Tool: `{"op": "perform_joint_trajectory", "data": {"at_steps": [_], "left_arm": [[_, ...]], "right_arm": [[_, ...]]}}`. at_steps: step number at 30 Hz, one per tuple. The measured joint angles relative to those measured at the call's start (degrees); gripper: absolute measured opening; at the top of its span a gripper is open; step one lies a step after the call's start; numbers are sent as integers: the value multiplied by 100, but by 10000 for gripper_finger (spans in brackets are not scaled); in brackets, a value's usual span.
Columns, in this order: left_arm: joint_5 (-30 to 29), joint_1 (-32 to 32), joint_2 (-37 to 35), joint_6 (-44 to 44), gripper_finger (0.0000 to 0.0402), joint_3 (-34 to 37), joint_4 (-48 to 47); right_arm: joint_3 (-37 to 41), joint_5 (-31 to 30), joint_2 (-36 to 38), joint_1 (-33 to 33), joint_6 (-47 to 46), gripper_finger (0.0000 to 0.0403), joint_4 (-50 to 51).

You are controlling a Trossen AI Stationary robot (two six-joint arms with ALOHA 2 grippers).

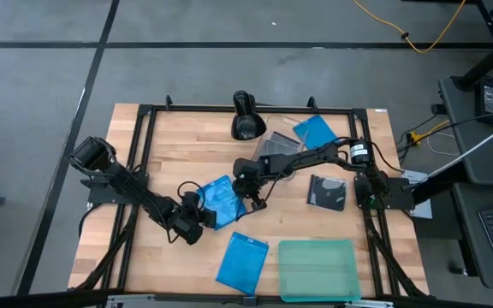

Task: Pick & place jewel cases by type
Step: Put the bottom left blue CD case into the light green bin

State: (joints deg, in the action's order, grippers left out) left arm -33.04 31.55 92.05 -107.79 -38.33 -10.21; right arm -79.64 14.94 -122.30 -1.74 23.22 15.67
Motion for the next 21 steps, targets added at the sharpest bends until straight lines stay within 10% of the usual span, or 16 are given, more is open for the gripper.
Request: {"op": "perform_joint_trajectory", "data": {"at_steps": [21], "left_arm": [[-894, -123, -1197, 1294, 149, -37, 122]], "right_arm": [[27, 179, -118, 10, -47, 6, -339]]}}
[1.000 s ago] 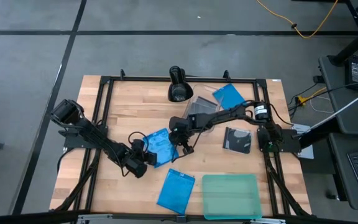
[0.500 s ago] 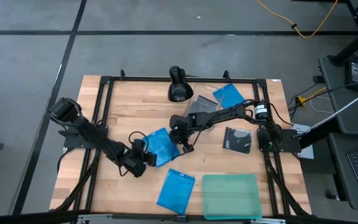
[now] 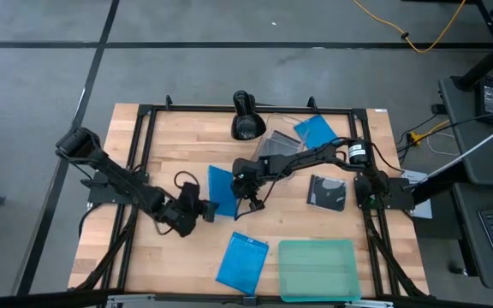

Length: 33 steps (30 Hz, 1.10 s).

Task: Pick & place jewel cases by type
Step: Put the bottom left blue CD case into the light green bin

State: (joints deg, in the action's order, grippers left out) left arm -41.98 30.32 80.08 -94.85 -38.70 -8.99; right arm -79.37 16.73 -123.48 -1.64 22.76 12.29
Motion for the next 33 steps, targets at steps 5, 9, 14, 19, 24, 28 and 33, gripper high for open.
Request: {"op": "perform_joint_trajectory", "data": {"at_steps": [5, 9, 14, 19, 24, 28, 33], "left_arm": [[692, -347, 66, 335, 140, 7, -3], [848, -570, 62, 524, 132, 9, -108], [1088, -726, 62, 610, 106, 15, -176], [1198, -636, -90, 478, 49, 15, -488], [980, -252, -629, 365, 12, 24, -1169], [455, 119, -1235, 722, 10, 24, -1348], [-210, 491, -1990, 1801, 9, 20, -1369]], "right_arm": [[4, 4, -2, 4, -12, 6, -2], [4, 4, -2, 10, -23, 6, 15], [6, 23, -2, 16, -159, 6, 32], [23, 219, 107, 86, -169, 6, 156], [-148, 238, 420, 171, -146, 6, 144], [-471, 84, 714, 189, -164, 6, 158], [-1089, -94, 1228, 189, -432, 6, 242]]}}
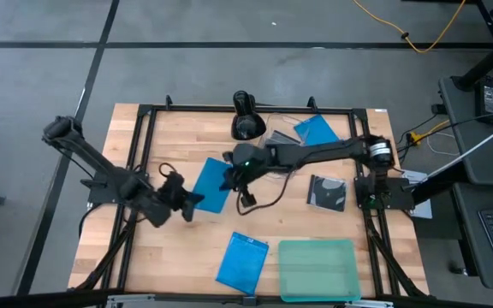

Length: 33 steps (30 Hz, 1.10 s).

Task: Pick & place jewel cases by type
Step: Put the bottom left blue CD case into the light green bin

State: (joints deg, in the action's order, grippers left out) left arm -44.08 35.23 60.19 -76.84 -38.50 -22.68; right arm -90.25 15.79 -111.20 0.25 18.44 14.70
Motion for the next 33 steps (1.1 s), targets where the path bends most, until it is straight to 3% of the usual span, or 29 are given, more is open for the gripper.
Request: {"op": "perform_joint_trajectory", "data": {"at_steps": [7, 13, 21, 27, 33], "left_arm": [[-579, 246, -657, 1784, 9, -315, -65], [-594, 256, -715, 3969, 9, -914, -81], [-889, 285, -357, 6746, 9, -1823, -74], [-1857, 514, 448, 8944, 9, -2932, 58], [-3151, 713, 1572, 11343, 10, -4001, 929]], "right_arm": [[-647, -583, 1054, 32, -161, 6, 529], [-356, -1641, 2385, 380, -318, 6, 1207], [1094, -3175, 4233, 1050, -1367, 6, 1679], [2516, -3420, 5539, 1555, -1946, 6, 957], [3390, -3379, 6342, 1754, -1972, 6, 241]]}}
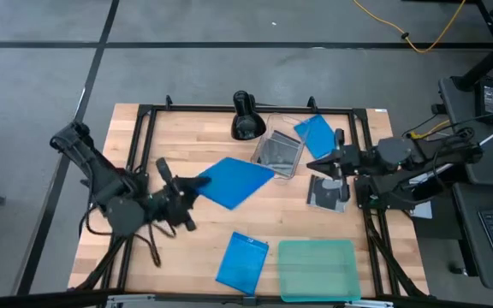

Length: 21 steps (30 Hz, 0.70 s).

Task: Pick & place jewel cases by type
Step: Put the bottom left blue CD case into the light green bin

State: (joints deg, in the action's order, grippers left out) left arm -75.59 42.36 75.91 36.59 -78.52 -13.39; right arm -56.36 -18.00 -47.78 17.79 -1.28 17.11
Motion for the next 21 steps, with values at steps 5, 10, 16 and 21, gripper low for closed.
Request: {"op": "perform_joint_trajectory", "data": {"at_steps": [5, 10, 16, 21], "left_arm": [[-630, 29, 894, 1351, 10, -785, 683], [-642, 17, 1462, 1317, 9, -1322, 681], [-787, 29, 1621, 463, 10, -1413, 880], [-740, 35, 1562, -1340, 9, -1413, 903]], "right_arm": [[133, 279, 277, 10, 33, 6, -8], [89, 449, 356, 10, 324, 6, -29], [85, 691, 367, 9, 360, 6, -53], [81, 1065, 368, 10, 305, 6, -50]]}}
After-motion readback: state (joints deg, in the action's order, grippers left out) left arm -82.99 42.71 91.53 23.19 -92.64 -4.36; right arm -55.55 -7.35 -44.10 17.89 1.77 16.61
